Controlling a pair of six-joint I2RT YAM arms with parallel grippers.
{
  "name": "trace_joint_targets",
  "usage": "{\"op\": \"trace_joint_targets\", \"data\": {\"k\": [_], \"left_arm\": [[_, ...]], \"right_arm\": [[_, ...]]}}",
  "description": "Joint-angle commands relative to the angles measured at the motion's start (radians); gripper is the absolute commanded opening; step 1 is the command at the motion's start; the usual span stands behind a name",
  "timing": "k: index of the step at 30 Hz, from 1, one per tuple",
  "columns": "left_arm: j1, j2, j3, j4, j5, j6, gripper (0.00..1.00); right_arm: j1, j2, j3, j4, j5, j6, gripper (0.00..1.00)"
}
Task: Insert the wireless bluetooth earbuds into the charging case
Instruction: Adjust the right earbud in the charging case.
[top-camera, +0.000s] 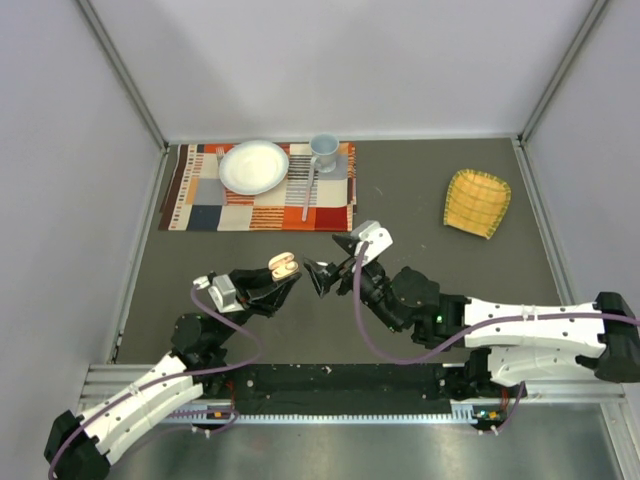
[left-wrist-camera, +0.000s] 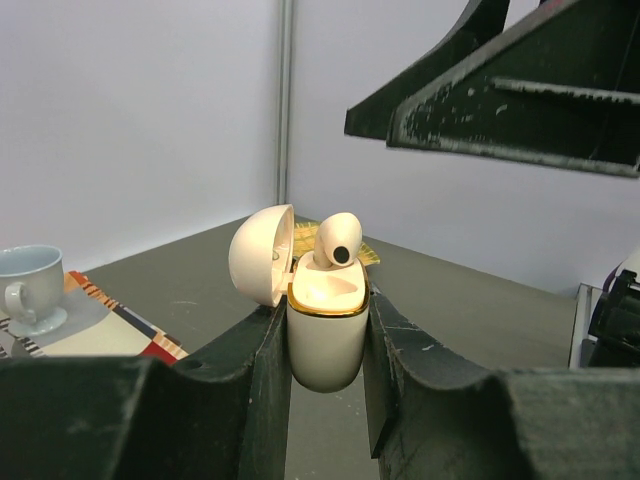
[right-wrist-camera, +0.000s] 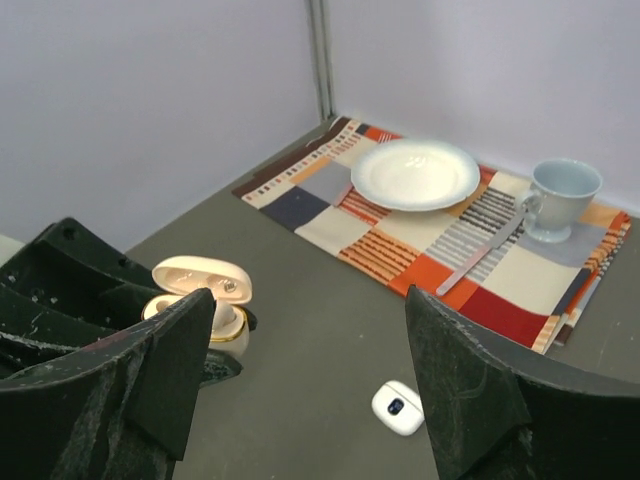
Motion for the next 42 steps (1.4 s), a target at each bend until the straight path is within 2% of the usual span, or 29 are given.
{"op": "trace_joint_targets", "data": {"k": [1,8,31,37,42], "left_arm": [[-0.001,-0.016,-0.081,0.048,-0.004,-0.01,0.0],[-0.001,-0.022,-0.08,0.045,-0.001,-0.01,0.0],[-0.001,-0.019,-0.084,0.04,0.011,0.006,0.0],[0.001,-0.022,-0.082,0.036,0.002,0.012,0.0],[0.001,-0.025,-0.085,0.027,-0.009,0.02,0.0]], "right_arm": [[0.004,0.022,0.064,-0.089,-0.024,0.069,0.75],[0.004,0.053,0.08,-0.108,-0.045,0.08,0.7],[-0.013,0.107,0.109,-0.091,-0.063,0.081,0.69],[-0.012,0.047,0.1,-0.062,-0.034,0.061,0.73],[-0.016,-0.012,0.034,0.027,0.015,0.037,0.8]]}}
